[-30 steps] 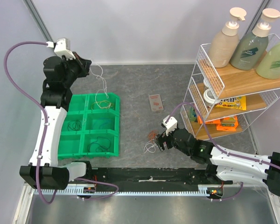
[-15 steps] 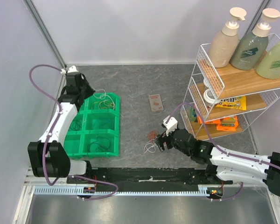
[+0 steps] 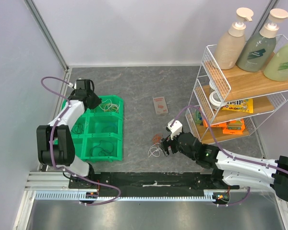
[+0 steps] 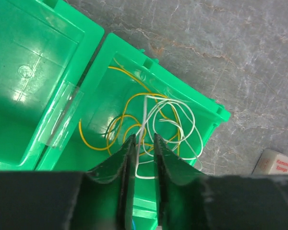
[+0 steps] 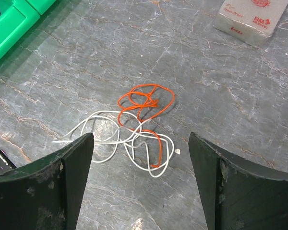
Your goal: Untangle the cables
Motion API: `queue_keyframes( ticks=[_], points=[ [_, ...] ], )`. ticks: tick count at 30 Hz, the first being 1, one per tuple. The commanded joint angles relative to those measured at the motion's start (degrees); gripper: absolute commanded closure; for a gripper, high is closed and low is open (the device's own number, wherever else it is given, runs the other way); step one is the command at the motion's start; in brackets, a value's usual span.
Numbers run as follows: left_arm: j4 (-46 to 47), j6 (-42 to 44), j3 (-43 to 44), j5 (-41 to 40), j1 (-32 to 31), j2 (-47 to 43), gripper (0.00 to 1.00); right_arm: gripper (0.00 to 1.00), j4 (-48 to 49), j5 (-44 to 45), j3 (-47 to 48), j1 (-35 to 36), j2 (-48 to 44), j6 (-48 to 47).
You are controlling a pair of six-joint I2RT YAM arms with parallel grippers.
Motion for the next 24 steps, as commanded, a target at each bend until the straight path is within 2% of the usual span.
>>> queue_keyframes(
  ticks=[1, 2, 4, 5, 6, 10, 14, 15, 17, 21, 24],
  points=[
    [-1.6, -4.5, 3.5, 1.4, 2.1, 0.1, 0.62, 0.13, 0.2, -0.2, 0.3, -0.3, -0.3, 0.7],
    [-2.0, -4.7, 3.2, 0.6, 2.2, -1.3, 0.51, 0.13, -0.4, -0.1, 0.4, -0.3, -0.8, 0.7],
    [-2.3, -4.9, 1.9, -0.2, 2.2, -5.4, 0.20, 0.12, -0.5, 0.0, 0.1, -0.3, -1.2, 0.7],
    [-2.3, -4.8, 0.9, -0.3, 2.2, -7.6, 0.11, 0.12, -0.4, 0.0, -0.1, -0.3, -1.3, 1.0],
    [-2.4, -4.3, 0.4, 0.1, 2.3, -9.5, 0.09, 0.12, -0.2, 0.0, -0.2, -0.3, -0.9, 1.1],
    [-2.3, -1.1, -1.1, 5.2, 2.3, -15.7, 0.07, 0.12, 0.5, -1.3, 0.5, -0.3, 2.1, 1.3],
    [2.4, 3.9, -3.9, 26.7, 1.3, -18.0, 0.29, 0.12, 1.7, -2.6, 1.7, -0.2, 5.7, 1.2],
    [4.9, 4.0, -6.0, 32.0, -2.5, -18.3, 0.33, 0.12, 1.8, -2.7, 1.8, -0.3, 6.4, 1.6],
    [9.3, 5.6, -10.5, 37.8, -9.9, -19.1, 0.35, 0.16, 2.1, -3.4, 2.3, -0.3, 7.2, 2.6],
    [18.4, 7.3, -19.1, 35.4, -29.1, -21.5, 0.35, 0.20, 2.9, -5.2, 0.9, -0.3, 6.3, 5.9],
    [28.6, 6.1, -26.2, 34.5, -37.1, -21.8, 0.36, 0.22, 1.5, -2.4, -0.3, -0.3, 3.3, 8.8]
  ],
)
